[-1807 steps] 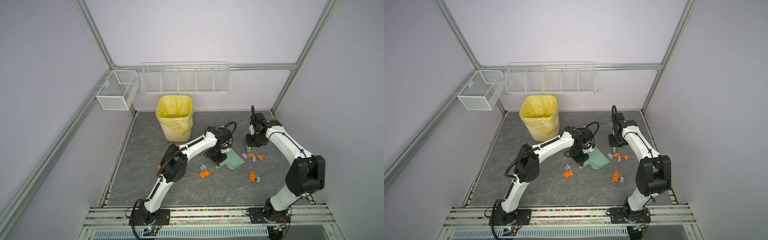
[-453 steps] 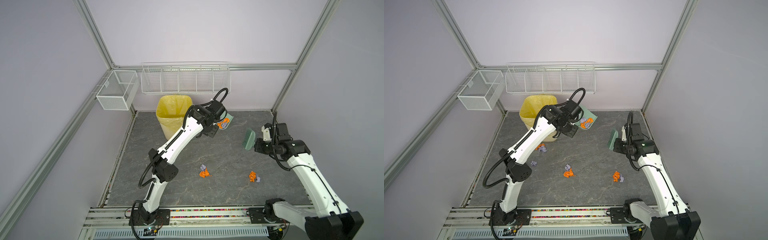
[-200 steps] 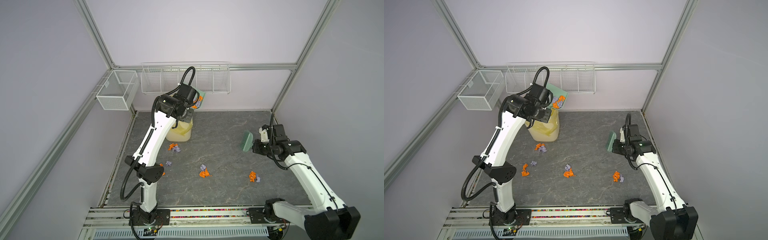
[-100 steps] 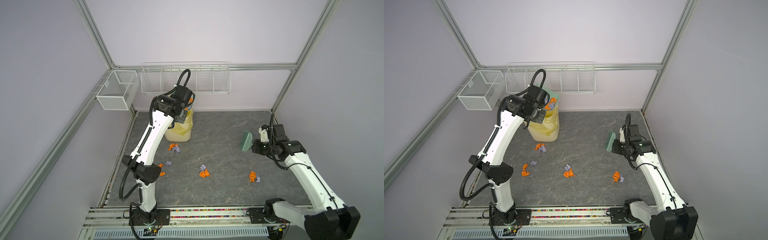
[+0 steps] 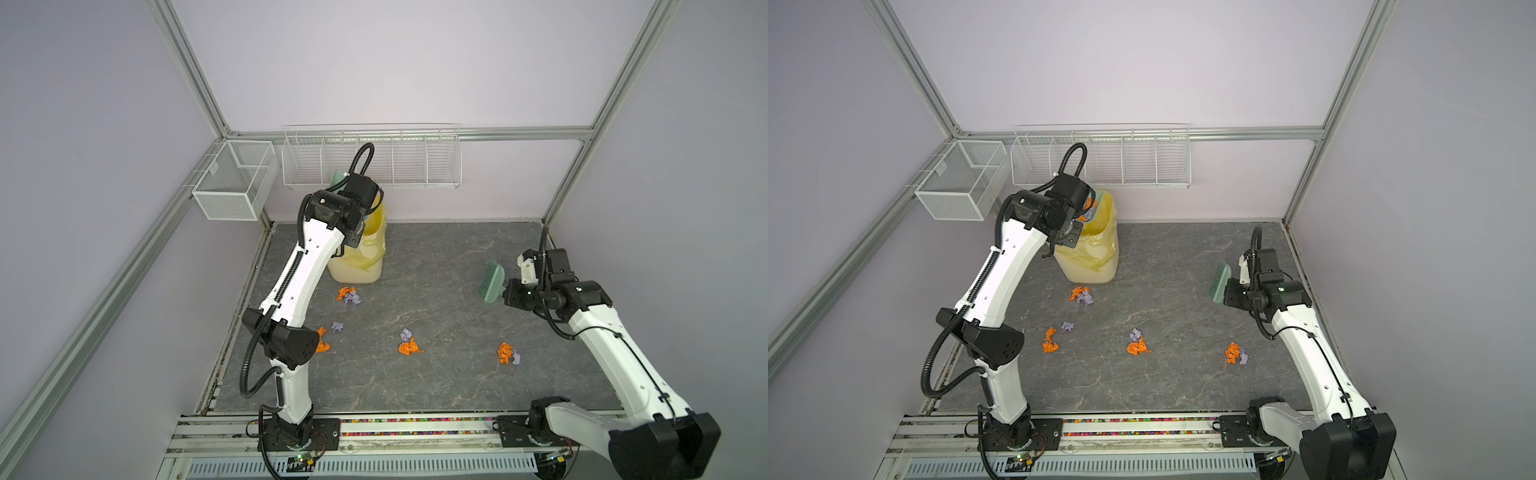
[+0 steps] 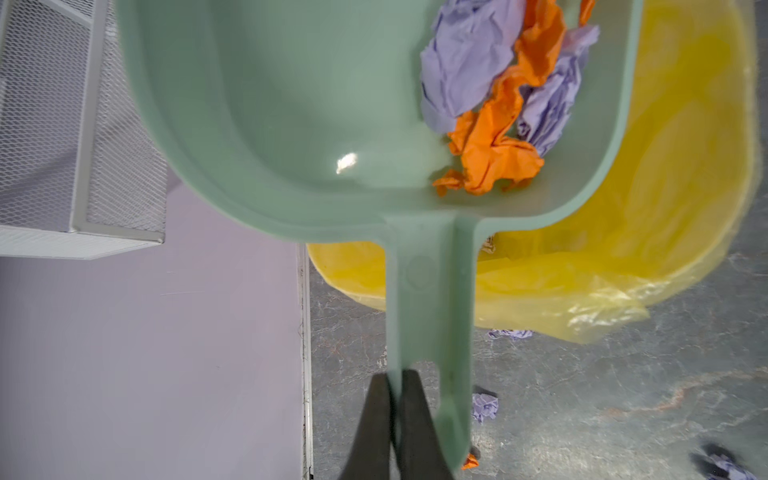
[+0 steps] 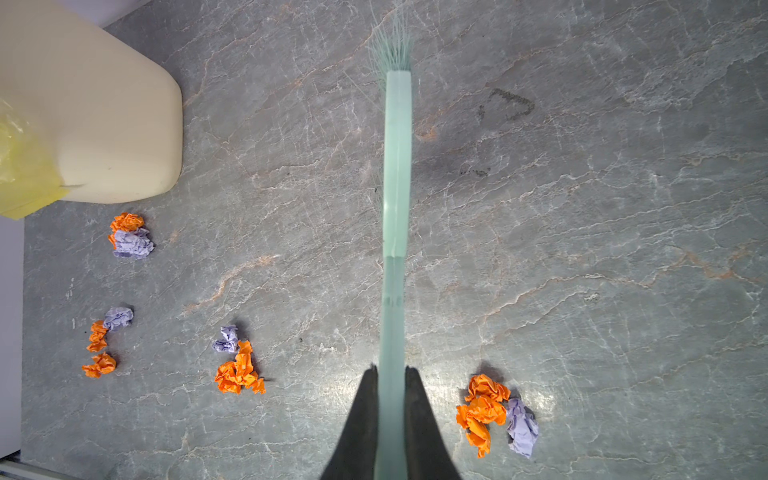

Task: Sweep away the paper scraps from the table
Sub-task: 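Tilt the dustpan over the yellow bin with the left gripper to dump scraps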

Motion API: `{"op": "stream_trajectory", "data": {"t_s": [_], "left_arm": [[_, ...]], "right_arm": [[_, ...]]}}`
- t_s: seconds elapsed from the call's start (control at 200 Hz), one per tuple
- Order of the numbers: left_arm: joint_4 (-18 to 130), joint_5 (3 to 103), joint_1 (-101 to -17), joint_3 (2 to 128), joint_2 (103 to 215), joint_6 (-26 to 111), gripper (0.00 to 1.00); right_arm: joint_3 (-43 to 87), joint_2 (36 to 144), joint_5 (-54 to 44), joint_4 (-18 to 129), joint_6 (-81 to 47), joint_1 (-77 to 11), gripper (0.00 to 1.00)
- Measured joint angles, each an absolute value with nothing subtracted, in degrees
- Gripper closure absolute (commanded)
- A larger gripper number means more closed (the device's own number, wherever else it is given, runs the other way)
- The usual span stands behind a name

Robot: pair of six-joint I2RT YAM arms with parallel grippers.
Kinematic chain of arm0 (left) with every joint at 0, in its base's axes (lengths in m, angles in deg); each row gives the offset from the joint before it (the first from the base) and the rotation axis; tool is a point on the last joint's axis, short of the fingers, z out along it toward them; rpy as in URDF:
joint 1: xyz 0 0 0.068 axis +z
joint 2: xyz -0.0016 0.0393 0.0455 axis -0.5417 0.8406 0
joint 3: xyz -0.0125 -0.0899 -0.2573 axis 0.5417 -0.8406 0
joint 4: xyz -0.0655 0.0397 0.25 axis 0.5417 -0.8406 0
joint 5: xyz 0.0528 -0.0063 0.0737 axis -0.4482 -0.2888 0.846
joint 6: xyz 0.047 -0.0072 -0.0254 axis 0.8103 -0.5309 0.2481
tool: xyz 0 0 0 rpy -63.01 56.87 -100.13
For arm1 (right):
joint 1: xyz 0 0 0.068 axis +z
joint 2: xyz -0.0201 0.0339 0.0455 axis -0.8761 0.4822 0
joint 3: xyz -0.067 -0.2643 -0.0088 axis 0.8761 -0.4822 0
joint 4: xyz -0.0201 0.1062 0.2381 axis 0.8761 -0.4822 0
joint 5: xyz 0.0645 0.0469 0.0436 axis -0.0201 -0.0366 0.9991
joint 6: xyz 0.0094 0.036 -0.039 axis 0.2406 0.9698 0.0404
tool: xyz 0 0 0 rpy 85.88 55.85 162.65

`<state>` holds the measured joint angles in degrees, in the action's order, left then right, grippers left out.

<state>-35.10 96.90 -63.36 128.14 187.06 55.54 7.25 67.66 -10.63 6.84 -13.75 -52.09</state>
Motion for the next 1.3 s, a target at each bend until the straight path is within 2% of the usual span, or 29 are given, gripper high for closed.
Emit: {"op": "stream_trajectory", "data": {"t_s": [0.3, 0.67, 1.065, 1.3], "left_arm": [[-35.6, 109.7, -63.5, 124.4, 187.1, 55.6, 1.00], [-30.6, 129.4, -67.1, 109.9, 186.6, 60.3, 1.00], [-26.8, 137.4, -67.9, 109.0, 186.6, 64.2, 1.00], [-26.4, 136.6, -68.1, 109.0, 186.6, 64.5, 1.00]], "right_arm": [[7.2, 67.7, -10.6, 6.9, -13.7, -52.1, 0.93], [7.2, 67.9, -10.9, 7.2, -14.2, -52.1, 0.93], [6.7, 67.7, -12.1, 7.2, -14.8, -52.1, 0.93], [6.7, 67.7, -12.0, 7.2, -15.0, -52.1, 0.93]]}}
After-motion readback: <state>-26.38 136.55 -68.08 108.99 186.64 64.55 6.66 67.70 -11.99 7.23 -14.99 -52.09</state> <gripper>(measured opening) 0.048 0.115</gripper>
